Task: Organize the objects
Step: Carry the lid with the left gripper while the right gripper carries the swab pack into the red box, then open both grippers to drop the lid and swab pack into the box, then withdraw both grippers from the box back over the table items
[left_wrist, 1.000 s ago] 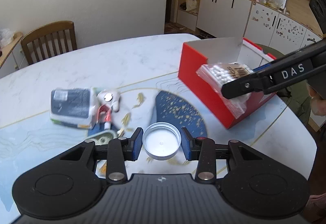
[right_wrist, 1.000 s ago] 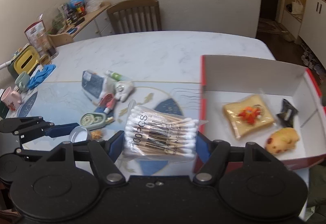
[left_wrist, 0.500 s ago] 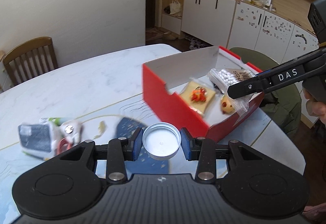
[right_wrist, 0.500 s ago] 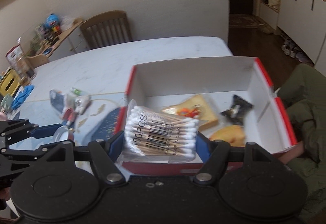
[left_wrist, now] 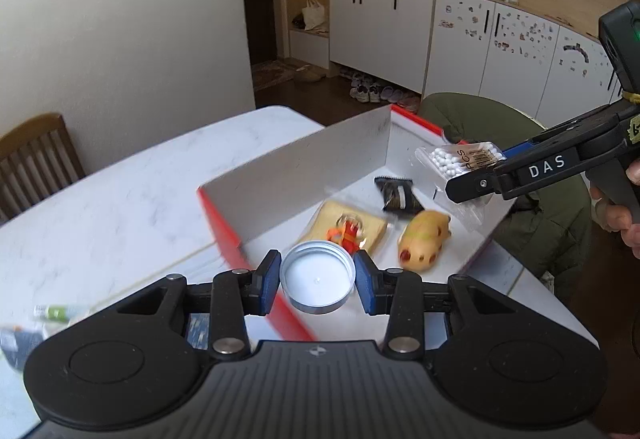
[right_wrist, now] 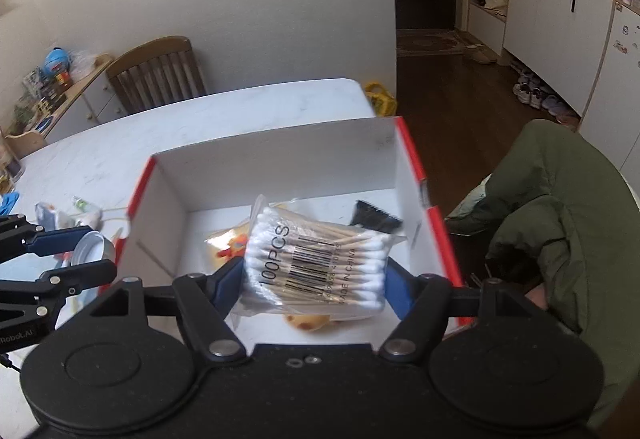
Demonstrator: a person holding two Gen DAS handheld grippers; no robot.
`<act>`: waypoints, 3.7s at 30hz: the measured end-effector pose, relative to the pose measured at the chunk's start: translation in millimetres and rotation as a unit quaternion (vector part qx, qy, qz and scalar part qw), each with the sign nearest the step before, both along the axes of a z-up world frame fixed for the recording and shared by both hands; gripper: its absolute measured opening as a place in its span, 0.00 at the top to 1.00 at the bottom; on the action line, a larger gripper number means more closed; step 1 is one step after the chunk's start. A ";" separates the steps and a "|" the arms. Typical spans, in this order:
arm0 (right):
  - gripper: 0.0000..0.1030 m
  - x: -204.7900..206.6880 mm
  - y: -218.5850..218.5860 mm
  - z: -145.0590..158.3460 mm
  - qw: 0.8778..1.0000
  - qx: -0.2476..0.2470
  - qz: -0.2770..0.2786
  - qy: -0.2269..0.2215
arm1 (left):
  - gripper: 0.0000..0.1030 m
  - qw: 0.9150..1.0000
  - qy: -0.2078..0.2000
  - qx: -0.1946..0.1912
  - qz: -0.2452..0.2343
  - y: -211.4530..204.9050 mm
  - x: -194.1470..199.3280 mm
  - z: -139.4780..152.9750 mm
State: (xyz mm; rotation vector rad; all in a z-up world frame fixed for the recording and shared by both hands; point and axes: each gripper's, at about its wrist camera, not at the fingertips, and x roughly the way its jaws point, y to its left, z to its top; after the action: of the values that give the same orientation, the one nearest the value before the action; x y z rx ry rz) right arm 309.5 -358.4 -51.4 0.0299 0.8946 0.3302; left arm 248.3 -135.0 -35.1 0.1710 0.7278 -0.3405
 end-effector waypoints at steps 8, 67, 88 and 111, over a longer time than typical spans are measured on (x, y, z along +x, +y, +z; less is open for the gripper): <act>0.31 20.3 7.4 -20.6 0.998 -0.033 0.047 0.029 | 0.63 0.999 0.012 0.041 -0.018 -39.9 38.4 -16.5; 0.14 27.2 21.0 -26.6 0.992 -0.059 0.113 0.004 | 0.36 0.995 0.099 0.021 0.024 -53.6 112.2 -46.1; 0.11 -32.0 44.4 25.7 0.996 -0.031 0.076 -0.045 | 0.36 0.999 0.023 -0.038 -0.017 4.1 23.5 15.8; 0.01 -90.6 153.0 30.3 0.993 0.066 0.079 -0.056 | 0.18 0.999 -0.002 -0.040 -0.014 124.9 -76.8 14.1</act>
State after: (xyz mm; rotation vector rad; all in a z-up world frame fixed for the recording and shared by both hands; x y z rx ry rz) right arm 218.9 -205.4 -21.1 0.0623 0.7653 0.5344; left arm 171.5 -10.1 -21.0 0.1062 0.7073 -0.3954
